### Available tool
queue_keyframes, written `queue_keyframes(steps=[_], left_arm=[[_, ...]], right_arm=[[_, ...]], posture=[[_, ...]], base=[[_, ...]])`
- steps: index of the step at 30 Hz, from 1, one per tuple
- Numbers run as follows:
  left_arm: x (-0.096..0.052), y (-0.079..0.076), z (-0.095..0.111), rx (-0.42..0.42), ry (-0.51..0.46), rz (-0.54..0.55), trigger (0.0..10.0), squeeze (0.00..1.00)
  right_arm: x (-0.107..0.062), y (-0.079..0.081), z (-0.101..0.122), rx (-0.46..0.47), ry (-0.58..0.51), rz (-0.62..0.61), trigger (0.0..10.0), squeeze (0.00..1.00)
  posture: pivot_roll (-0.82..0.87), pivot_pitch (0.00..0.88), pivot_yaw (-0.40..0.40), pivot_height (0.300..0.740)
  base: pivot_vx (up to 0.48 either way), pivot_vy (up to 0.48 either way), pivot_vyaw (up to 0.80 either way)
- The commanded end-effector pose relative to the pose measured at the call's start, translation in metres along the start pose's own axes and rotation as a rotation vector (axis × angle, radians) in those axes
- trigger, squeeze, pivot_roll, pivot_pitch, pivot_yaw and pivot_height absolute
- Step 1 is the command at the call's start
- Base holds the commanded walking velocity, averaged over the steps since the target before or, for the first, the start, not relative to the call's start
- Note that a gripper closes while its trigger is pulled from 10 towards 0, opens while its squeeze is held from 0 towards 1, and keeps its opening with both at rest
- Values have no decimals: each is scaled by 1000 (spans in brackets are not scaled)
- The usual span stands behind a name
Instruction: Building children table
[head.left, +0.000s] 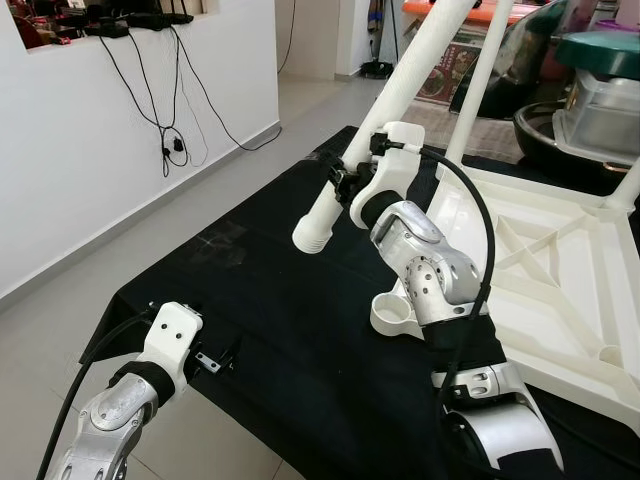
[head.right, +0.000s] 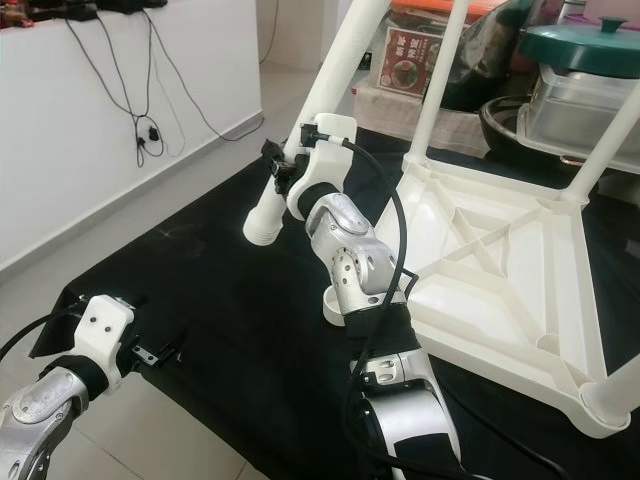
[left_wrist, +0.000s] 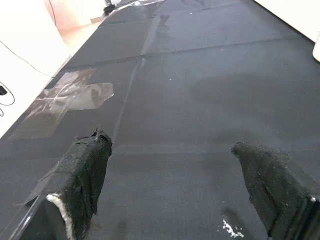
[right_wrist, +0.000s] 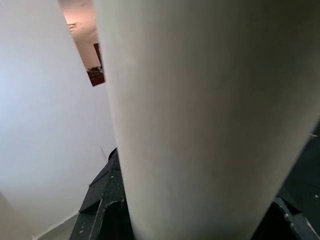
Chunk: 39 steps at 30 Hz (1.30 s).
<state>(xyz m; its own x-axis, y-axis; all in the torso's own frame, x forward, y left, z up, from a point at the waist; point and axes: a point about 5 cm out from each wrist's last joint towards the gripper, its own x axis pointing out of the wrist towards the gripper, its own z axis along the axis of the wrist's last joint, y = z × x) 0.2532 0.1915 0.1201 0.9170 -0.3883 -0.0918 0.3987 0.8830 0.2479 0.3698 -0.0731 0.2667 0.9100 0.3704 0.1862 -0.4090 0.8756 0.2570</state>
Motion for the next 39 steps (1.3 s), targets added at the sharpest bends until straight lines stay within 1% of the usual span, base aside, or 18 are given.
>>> queue_keyframes(steps=[1,4,6,14,15,16,18,19,20,22,23,24,26,27,29,32,35,39], left_arm=[[1,-5,-3,-5,8,-5,10000,0],[1,-8,-4,-8,6,-6,10000,0],[1,-10,-5,-11,7,-7,10000,0],[1,-9,-6,-12,12,-5,10000,0],[1,-10,-6,-13,11,-6,10000,0],[1,-11,-6,-15,10,-6,10000,0],[1,-11,-6,-15,10,-6,10000,0],[1,-11,-6,-15,10,-4,10000,0],[1,-11,-6,-15,10,-4,10000,0],[1,-11,-6,-15,9,5,10000,0],[1,-11,-6,-11,10,10,10000,0],[1,-11,-6,-11,10,10,10000,0],[2,-11,-6,-5,12,14,10000,0],[2,-11,-6,-5,12,14,10000,0],[2,-10,-6,-2,11,15,10000,0],[3,-9,-5,1,9,17,10000,0],[3,-8,-5,12,11,21,10000,0],[5,-7,-5,18,10,22,10000,0]], right_arm=[[-1,-1,1,-15,-17,5,0,0],[-2,0,0,-15,-21,19,0,0],[-3,3,-1,-13,-30,51,0,0],[-3,6,-2,-31,-28,90,0,0],[-3,1,-6,-58,6,51,0,0],[-1,-13,-12,-77,71,-62,0,0],[-1,-13,-12,-77,71,-62,0,0],[-1,-30,-18,-86,122,-197,0,0],[-1,-30,-18,-86,122,-197,0,0],[-7,-62,-27,-27,177,-420,0,0],[-11,-74,-29,7,179,-511,0,0],[-11,-74,-29,7,179,-511,0,0],[-16,-85,-32,36,183,-604,0,0],[-16,-85,-32,36,183,-604,0,0],[-21,-90,-34,42,188,-661,0,0],[-24,-94,-35,43,189,-717,0,0],[-26,-92,-40,42,204,-772,0,0],[-25,-90,-43,51,215,-775,0,0]], posture=[[96,0,-28,740],[99,0,-29,740],[99,0,-28,740],[97,0,-30,740],[98,0,-32,740],[99,0,-35,740],[99,0,-35,740],[101,0,-36,740],[101,0,-36,740],[107,0,-40,740],[106,0,-40,740],[106,0,-40,740],[102,0,-38,740],[102,0,-38,740],[103,0,-38,740],[102,0,-35,740],[100,0,-31,740],[100,0,-29,740]], base=[[0,0,0],[0,0,0],[0,0,0],[0,0,0],[0,0,0],[0,0,0],[0,0,0],[0,0,0],[0,0,0],[0,0,0],[0,0,0],[0,0,0],[0,0,0],[0,0,0],[0,0,0],[0,0,0],[0,0,0],[0,0,0]])
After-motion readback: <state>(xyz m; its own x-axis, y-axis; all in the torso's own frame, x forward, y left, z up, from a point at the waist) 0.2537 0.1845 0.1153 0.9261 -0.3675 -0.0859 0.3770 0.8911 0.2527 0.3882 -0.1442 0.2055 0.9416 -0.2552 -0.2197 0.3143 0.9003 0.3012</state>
